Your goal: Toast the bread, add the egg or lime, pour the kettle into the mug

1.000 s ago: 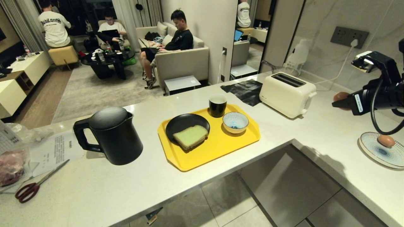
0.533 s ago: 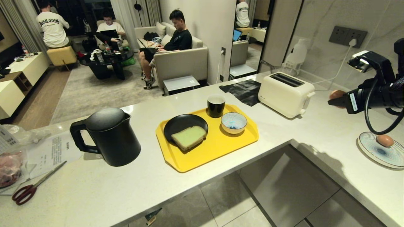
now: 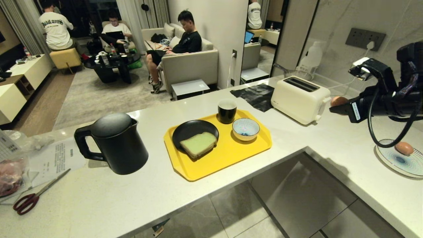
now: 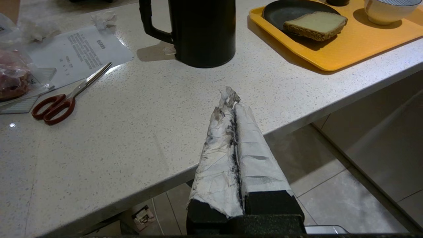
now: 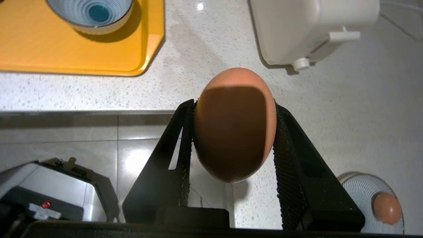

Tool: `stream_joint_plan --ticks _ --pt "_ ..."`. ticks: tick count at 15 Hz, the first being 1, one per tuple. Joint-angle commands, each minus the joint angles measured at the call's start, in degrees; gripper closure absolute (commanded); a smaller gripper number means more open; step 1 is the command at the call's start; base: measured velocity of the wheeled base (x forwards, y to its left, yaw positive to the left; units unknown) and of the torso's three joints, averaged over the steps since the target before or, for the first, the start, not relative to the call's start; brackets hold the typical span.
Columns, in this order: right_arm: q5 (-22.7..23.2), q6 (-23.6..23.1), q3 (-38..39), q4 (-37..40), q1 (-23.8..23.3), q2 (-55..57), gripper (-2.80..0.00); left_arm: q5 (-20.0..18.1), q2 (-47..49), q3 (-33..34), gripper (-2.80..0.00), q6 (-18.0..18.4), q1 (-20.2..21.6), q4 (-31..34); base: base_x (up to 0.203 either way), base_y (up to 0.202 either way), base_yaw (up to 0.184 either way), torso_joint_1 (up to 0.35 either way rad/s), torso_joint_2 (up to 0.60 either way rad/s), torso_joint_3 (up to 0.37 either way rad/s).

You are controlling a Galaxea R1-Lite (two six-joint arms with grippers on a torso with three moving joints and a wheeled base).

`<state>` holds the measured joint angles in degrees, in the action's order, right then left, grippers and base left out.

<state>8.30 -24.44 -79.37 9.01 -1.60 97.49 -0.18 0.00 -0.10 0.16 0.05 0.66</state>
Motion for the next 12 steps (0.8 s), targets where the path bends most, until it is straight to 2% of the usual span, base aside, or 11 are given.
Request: stream_joint_plan --ticks 1,3,5,7,9,10,12 --pt "3.5 -6.5 0.8 -0.4 1.5 0.4 0.00 0.0 -0.2 0.0 0.00 0.0 0.0 0.0 0.000 0.000 0.000 0.000 0.00 0.000" --pt "4.3 -7.8 0.5 -0.5 5.5 1.5 0.00 0.0 -0.2 0.0 0.00 0.0 0.0 0.0 0.000 0.000 0.000 0.000 0.00 0.000" --pt "3.2 -7.8 -0.1 -0.5 10.0 3.3 0.00 0.0 -0.2 0.0 0.00 0.0 0.0 0.0 0.000 0.000 0.000 0.000 0.00 0.000" --pt "-3.1 -5.5 -2.9 -1.2 14.2 6.7 0.00 0.0 -0.2 0.0 0.00 0.0 0.0 0.0 0.000 0.000 0.000 0.000 0.00 0.000" --pt "-8.3 1.4 -5.9 -4.0 17.5 10.2 0.00 0.0 -0.2 0.0 0.00 0.0 0.0 0.0 0.000 0.000 0.000 0.000 0.00 0.000" --pt "-12.8 3.4 -7.8 -4.8 19.1 12.2 0.00 0.0 -0.2 0.0 0.00 0.0 0.0 0.0 0.000 0.000 0.000 0.000 0.00 0.000" --pt "-20.3 4.7 -11.9 -5.0 21.5 15.7 0.00 0.0 -0.2 0.0 0.00 0.0 0.0 0.0 0.000 0.000 0.000 0.000 0.00 0.000"
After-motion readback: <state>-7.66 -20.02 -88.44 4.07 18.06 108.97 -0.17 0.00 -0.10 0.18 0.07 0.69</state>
